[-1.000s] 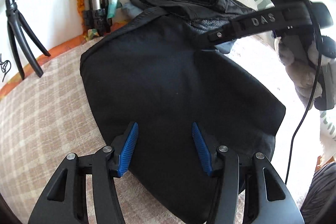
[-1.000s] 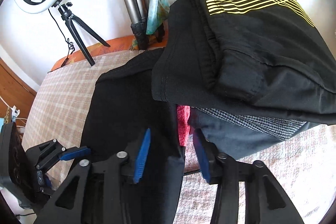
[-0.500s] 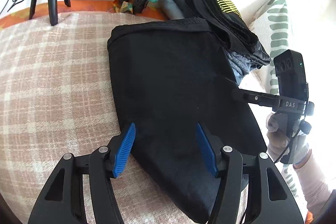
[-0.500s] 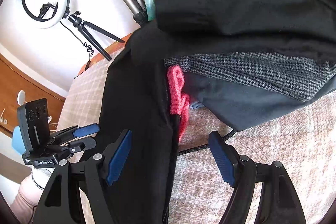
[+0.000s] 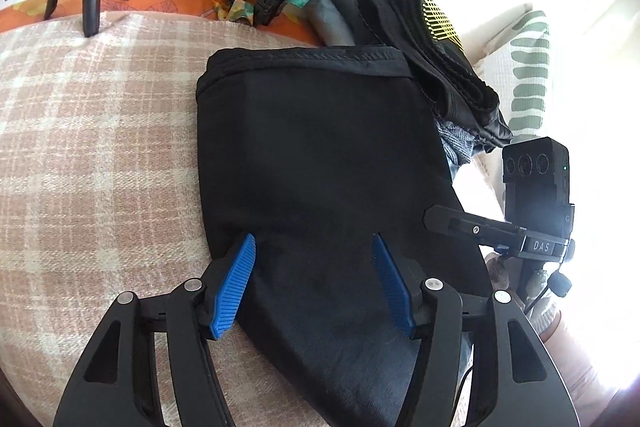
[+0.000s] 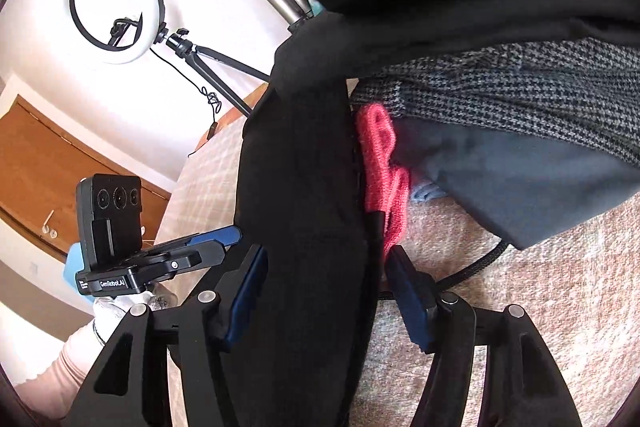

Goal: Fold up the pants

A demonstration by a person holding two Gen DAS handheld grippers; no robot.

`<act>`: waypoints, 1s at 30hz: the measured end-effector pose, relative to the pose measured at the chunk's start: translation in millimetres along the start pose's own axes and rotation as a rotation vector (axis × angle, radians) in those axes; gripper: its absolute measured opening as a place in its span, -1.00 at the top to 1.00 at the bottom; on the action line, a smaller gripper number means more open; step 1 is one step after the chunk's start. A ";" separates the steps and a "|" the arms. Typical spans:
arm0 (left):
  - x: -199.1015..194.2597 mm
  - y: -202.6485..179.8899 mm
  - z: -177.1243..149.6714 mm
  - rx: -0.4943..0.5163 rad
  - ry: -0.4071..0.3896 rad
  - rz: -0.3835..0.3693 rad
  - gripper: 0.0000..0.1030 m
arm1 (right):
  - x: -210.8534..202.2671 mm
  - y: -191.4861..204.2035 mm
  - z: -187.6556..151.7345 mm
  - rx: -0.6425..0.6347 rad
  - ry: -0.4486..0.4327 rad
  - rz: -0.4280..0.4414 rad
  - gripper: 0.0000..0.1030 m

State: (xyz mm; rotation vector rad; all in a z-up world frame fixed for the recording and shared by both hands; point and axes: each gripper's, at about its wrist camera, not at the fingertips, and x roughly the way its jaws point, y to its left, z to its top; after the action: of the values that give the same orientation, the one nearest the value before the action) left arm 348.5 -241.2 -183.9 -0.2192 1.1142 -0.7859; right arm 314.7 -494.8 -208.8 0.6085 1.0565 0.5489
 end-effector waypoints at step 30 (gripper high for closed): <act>-5.6 22.3 -3.1 -0.072 -0.011 0.005 -0.19 | 5.4 -10.0 -3.8 0.019 -0.009 0.000 0.57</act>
State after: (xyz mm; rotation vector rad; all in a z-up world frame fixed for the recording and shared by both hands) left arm 354.8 -220.9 -193.1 -0.2810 1.1334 -0.7396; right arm 314.6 -497.5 -220.5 0.6268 1.0548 0.5359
